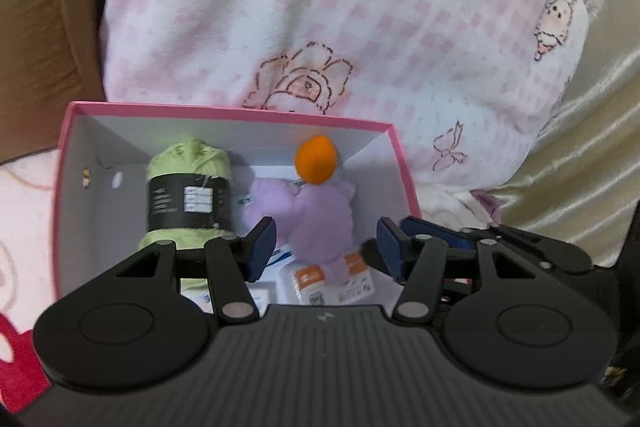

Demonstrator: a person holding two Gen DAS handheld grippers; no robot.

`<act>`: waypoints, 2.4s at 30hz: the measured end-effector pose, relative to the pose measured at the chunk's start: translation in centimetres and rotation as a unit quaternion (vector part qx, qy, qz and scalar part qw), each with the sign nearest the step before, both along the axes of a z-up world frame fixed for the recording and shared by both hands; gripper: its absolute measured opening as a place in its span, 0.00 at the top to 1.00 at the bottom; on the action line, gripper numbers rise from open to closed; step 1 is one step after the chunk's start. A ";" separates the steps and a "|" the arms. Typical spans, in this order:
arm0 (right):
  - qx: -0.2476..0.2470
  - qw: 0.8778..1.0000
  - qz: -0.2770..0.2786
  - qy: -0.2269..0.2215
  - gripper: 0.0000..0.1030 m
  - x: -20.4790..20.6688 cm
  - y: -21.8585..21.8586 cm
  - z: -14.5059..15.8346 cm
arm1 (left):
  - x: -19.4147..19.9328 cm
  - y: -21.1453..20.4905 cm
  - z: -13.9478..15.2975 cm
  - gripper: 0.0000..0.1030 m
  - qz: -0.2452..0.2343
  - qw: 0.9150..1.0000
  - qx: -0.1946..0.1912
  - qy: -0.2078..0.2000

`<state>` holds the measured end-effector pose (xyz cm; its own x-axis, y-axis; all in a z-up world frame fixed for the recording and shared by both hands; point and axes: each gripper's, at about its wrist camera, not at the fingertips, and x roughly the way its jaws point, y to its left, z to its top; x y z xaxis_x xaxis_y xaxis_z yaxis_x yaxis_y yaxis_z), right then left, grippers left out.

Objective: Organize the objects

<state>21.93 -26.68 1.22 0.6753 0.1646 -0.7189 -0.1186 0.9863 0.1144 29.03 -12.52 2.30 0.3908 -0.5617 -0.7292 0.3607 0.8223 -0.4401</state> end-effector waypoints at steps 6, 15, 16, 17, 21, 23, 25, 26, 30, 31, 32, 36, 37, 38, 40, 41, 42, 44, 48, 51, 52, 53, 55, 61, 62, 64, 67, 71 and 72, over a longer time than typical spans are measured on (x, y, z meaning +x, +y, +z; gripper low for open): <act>0.013 1.000 0.000 -0.020 0.59 -3.1 0.4 1.4 | -2.6 2.5 1.4 0.44 0.006 1.000 0.003 -0.006; 0.025 0.999 -0.012 -0.024 0.51 -7.7 2.3 2.7 | -6.6 4.4 3.1 0.43 0.006 1.000 0.010 -0.009; 0.020 1.000 -0.013 -0.018 0.51 -8.0 2.5 2.7 | -7.2 4.5 3.4 0.42 0.005 1.000 0.016 -0.014; 0.013 1.000 -0.013 -0.010 0.51 -8.3 2.8 2.9 | -7.7 4.5 3.6 0.42 0.004 1.000 0.021 -0.018; 0.024 0.999 -0.009 -0.018 0.51 -10.0 3.1 4.0 | -9.4 5.3 4.5 0.41 0.006 1.000 0.019 -0.015; 0.022 0.999 -0.014 -0.023 0.50 -10.7 3.2 4.5 | -10.4 5.9 4.8 0.41 0.011 0.999 0.027 -0.015; 0.014 0.999 -0.018 -0.024 0.49 -11.5 3.5 4.7 | -11.3 6.5 5.0 0.41 0.014 0.999 0.039 -0.017; 0.012 0.999 -0.019 -0.023 0.49 -11.9 3.7 4.7 | -11.7 6.8 5.0 0.41 0.017 0.999 0.044 -0.018; 0.005 1.000 -0.017 -0.024 0.48 -13.4 4.5 4.8 | -13.9 8.2 5.0 0.40 0.030 0.998 0.059 -0.025; 0.005 1.000 -0.016 -0.026 0.48 -13.8 4.7 5.0 | -14.4 8.4 5.0 0.40 0.033 0.997 0.064 -0.026; 0.004 1.000 -0.014 -0.027 0.48 -14.2 4.9 5.1 | -15.1 8.6 5.2 0.40 0.036 0.997 0.069 -0.022; 0.003 0.999 -0.001 -0.042 0.44 -16.2 5.9 6.2 | -17.3 9.0 6.8 0.40 0.027 0.997 0.062 -0.035; -0.003 0.999 0.006 -0.051 0.43 -16.7 6.3 6.5 | -17.9 9.2 7.1 0.40 0.027 0.997 0.065 -0.043; -0.010 0.998 0.010 -0.059 0.40 -17.1 6.6 6.7 | -18.6 9.4 7.5 0.40 0.032 0.996 0.069 -0.048; -0.022 0.997 0.013 -0.069 0.40 -17.7 7.1 7.0 | -19.4 9.8 7.8 0.38 0.033 0.995 0.069 -0.056; -0.025 0.997 0.013 -0.071 0.40 -17.9 7.2 7.1 | -19.7 10.0 7.9 0.38 0.033 0.996 0.065 -0.054; -0.025 0.997 0.013 -0.072 0.40 -18.2 7.2 7.2 | -20.1 10.2 7.9 0.37 0.032 0.996 0.059 -0.051; -0.020 0.997 0.011 -0.072 0.40 -18.7 7.0 7.4 | -20.6 10.5 7.8 0.37 0.030 0.997 0.056 -0.049; -0.020 0.998 0.001 -0.065 0.40 -19.7 6.2 7.3 | -21.4 10.6 7.3 0.36 0.035 0.996 0.063 -0.051; -0.020 0.998 -0.007 -0.055 0.39 -20.4 5.6 7.0 | -21.7 10.3 6.9 0.36 0.035 0.995 0.076 -0.056; -0.020 0.998 -0.009 -0.053 0.39 -20.7 5.4 6.9 | -21.9 10.3 6.7 0.35 0.036 0.994 0.079 -0.059; -0.021 0.998 -0.011 -0.050 0.38 -20.9 5.2 6.8 | -22.0 10.2 6.6 0.34 0.039 0.994 0.085 -0.063; -0.019 0.999 -0.016 -0.048 0.37 -21.2 5.0 6.6 | -22.4 10.0 6.4 0.34 0.044 0.991 0.101 -0.074; -0.007 0.999 -0.027 -0.045 0.34 -22.0 4.8 6.3 | -23.7 10.5 6.4 0.34 0.067 0.985 0.122 -0.103; -0.007 0.999 -0.028 -0.045 0.33 -22.1 4.7 6.2 | -23.8 10.6 6.4 0.34 0.069 0.985 0.121 -0.103; -0.008 0.999 -0.029 -0.044 0.32 -22.3 4.9 6.1 | -24.0 10.7 6.2 0.34 0.074 0.984 0.129 -0.102; -0.011 0.998 -0.033 -0.042 0.32 -22.5 5.1 6.0 | -24.4 10.8 5.9 0.31 0.078 0.982 0.142 -0.101; -0.006 0.998 -0.042 -0.042 0.28 -23.0 5.1 5.9 | -25.2 11.2 5.4 0.25 0.080 0.980 0.155 -0.095; -0.002 0.998 -0.036 -0.048 0.27 -23.3 5.1 5.8 | -25.3 11.3 5.3 0.25 0.081 0.980 0.155 -0.093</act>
<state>-1.39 -21.55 7.06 0.7505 0.1100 -0.6516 -0.0567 0.9931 0.1024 3.70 -1.18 7.63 0.5986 -0.2432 -0.7633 0.2637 0.9595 -0.0989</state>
